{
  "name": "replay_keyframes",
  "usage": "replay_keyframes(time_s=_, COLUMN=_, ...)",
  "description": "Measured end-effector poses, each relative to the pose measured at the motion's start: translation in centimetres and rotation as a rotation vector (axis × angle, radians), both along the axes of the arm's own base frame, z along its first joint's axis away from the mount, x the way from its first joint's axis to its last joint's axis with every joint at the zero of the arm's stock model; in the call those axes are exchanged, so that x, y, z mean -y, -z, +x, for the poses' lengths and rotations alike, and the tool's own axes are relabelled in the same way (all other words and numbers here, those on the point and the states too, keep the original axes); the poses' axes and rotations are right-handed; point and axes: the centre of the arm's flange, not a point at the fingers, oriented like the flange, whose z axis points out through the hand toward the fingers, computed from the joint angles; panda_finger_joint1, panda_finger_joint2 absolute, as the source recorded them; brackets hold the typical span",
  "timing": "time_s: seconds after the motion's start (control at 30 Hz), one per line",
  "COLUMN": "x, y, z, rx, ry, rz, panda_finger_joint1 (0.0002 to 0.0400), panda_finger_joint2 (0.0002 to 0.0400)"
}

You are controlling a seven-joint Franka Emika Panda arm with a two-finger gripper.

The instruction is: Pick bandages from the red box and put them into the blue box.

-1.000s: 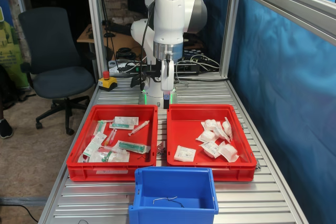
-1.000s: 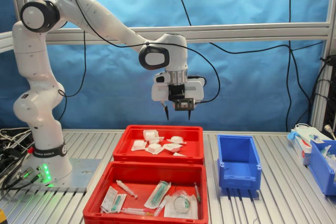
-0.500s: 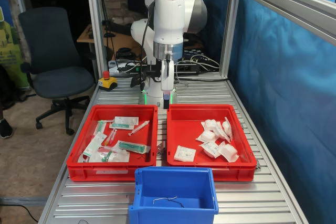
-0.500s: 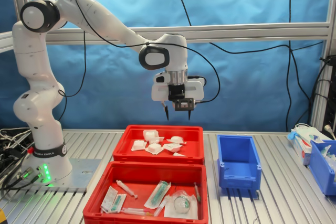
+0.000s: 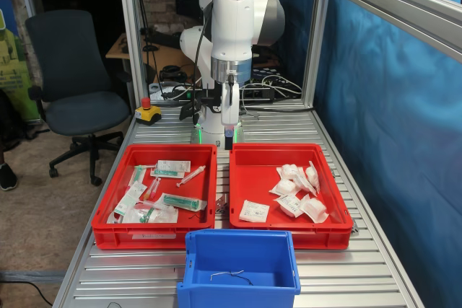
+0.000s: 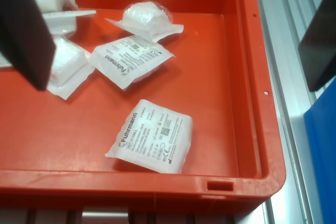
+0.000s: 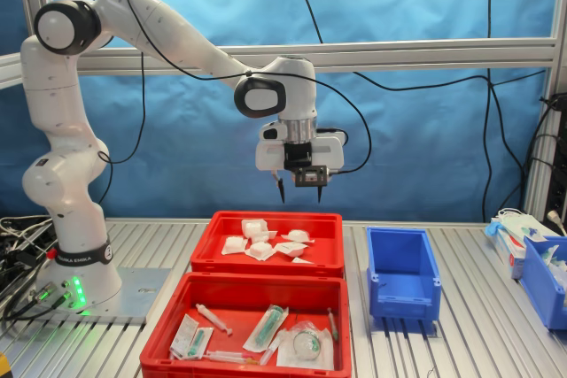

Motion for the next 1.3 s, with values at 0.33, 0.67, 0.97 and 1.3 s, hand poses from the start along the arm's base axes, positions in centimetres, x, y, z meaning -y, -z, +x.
replay_keyframes(time_s=0.33, x=0.0, y=0.0, z=0.0, rx=0.000, ry=0.000, rz=0.000, panda_finger_joint1=0.0400, panda_finger_joint2=0.0400)
replay_keyframes(time_s=0.67, x=0.0, y=0.0, z=0.0, rx=0.000, ry=0.000, rz=0.000, panda_finger_joint1=0.0400, panda_finger_joint2=0.0400)
replay_keyframes(time_s=0.97, x=-0.6, y=0.0, z=0.0, rx=0.000, ry=-0.011, rz=0.000, panda_finger_joint1=0.0400, panda_finger_joint2=0.0400)
replay_keyframes(time_s=1.3, x=-3.6, y=1.3, z=-1.0, rx=-0.029, ry=-0.069, rz=-0.003, panda_finger_joint1=0.0400, panda_finger_joint2=0.0400)
